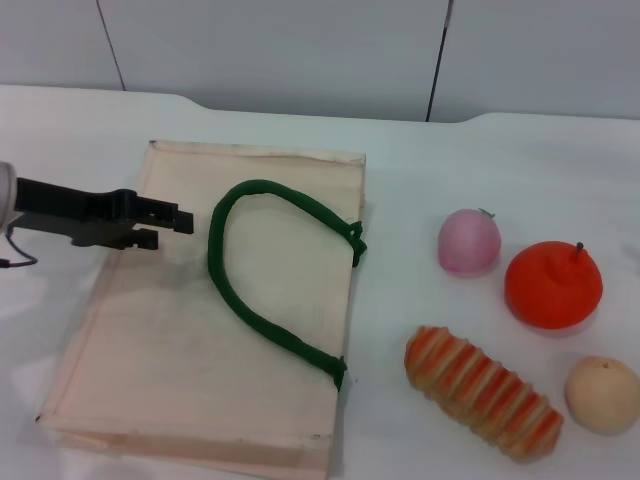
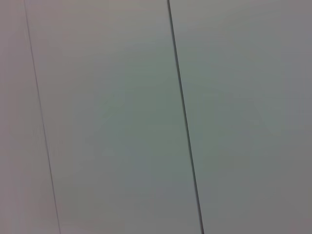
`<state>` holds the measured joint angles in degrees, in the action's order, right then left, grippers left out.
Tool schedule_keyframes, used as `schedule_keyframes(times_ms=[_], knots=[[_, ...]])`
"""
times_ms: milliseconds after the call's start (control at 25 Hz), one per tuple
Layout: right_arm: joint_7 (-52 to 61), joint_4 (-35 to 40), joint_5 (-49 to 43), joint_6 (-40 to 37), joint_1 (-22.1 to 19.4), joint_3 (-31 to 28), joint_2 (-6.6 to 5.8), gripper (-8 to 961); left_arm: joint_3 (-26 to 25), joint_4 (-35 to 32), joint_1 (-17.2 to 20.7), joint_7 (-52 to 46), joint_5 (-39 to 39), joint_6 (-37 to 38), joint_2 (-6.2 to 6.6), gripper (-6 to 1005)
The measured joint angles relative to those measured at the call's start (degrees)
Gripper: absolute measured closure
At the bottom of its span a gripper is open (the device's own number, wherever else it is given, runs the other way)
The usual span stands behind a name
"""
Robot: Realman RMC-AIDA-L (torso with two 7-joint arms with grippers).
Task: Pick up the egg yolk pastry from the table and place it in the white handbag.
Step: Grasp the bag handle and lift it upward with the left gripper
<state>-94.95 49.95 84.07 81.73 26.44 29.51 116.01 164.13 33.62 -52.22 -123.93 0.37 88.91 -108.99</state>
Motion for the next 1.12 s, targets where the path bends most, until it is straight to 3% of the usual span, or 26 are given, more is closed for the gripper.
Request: schedule_keyframes(times_ms=[200,1120], knots=[[0.0,-0.1,0.0,0.0,0.1,0.0,0.01,81,0.0,-3.2,-0.7,0.0,0.3,-3.6,0.7,275],[-0.5,-1.5,0.8,0.5,1.3,0.0,0.01,84,0.0,-15.2,-4.1,-0.1,5.3,-15.6,0.83,336]])
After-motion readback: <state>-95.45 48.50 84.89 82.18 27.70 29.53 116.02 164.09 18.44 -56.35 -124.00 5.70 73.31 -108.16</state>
